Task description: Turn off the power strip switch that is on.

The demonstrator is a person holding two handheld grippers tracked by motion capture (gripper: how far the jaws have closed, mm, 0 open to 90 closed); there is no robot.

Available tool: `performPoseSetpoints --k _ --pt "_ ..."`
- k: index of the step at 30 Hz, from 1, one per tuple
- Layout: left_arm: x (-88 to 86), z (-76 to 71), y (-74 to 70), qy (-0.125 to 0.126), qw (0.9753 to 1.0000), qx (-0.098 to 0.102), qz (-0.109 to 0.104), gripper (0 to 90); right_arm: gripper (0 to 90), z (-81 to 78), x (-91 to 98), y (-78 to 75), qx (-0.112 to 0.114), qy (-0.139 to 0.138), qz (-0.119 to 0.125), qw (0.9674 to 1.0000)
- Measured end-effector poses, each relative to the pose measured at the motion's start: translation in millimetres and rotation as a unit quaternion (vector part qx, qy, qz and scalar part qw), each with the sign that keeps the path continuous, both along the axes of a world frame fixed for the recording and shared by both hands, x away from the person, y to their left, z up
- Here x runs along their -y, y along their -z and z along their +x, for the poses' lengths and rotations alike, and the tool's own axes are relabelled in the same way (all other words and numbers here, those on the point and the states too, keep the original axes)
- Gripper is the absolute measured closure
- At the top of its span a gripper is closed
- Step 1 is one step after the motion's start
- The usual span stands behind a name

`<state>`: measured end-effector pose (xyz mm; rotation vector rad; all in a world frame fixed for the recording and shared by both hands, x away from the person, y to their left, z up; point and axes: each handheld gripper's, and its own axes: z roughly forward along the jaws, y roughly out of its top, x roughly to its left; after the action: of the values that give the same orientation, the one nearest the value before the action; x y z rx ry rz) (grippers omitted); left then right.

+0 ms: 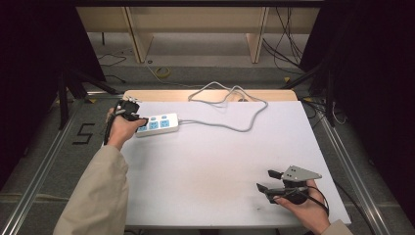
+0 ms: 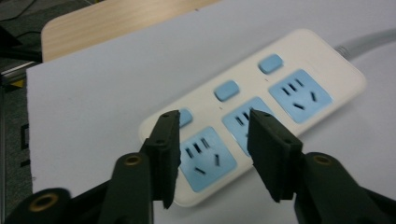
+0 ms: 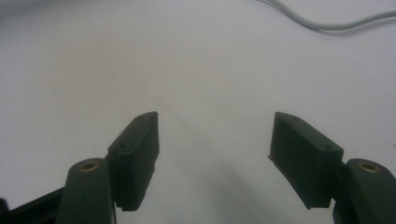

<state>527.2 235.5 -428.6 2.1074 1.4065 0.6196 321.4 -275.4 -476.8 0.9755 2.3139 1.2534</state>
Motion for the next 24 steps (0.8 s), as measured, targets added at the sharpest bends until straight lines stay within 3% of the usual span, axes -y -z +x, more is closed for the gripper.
performPoseSetpoints --k 2,8,11,16,24 --pt "2.8 -6.6 -1.6 0.010 1.0000 0.001 0.001 47.2 33.6 0.1 0.1 0.1 -0.001 0.000 0.000 1.0000" --pt "12.8 -32.1 -6.2 0.033 0.9990 0.027 -0.015 39.7 33.6 0.5 0.0 0.6 -0.002 0.001 -0.001 1.0000" --pt "17.1 -45.4 -9.0 0.045 0.9977 0.039 -0.032 37.1 33.5 0.4 0.1 0.6 -0.002 0.001 -0.001 1.0000" --pt "25.0 -66.6 -10.6 0.069 0.9959 0.054 -0.021 32.7 33.4 0.7 0.1 0.9 -0.003 0.000 -0.003 1.0000" --pt "37.4 -94.9 -14.6 0.095 0.9919 0.073 -0.043 29.8 33.3 0.8 -0.1 1.2 -0.004 0.000 -0.003 1.0000"
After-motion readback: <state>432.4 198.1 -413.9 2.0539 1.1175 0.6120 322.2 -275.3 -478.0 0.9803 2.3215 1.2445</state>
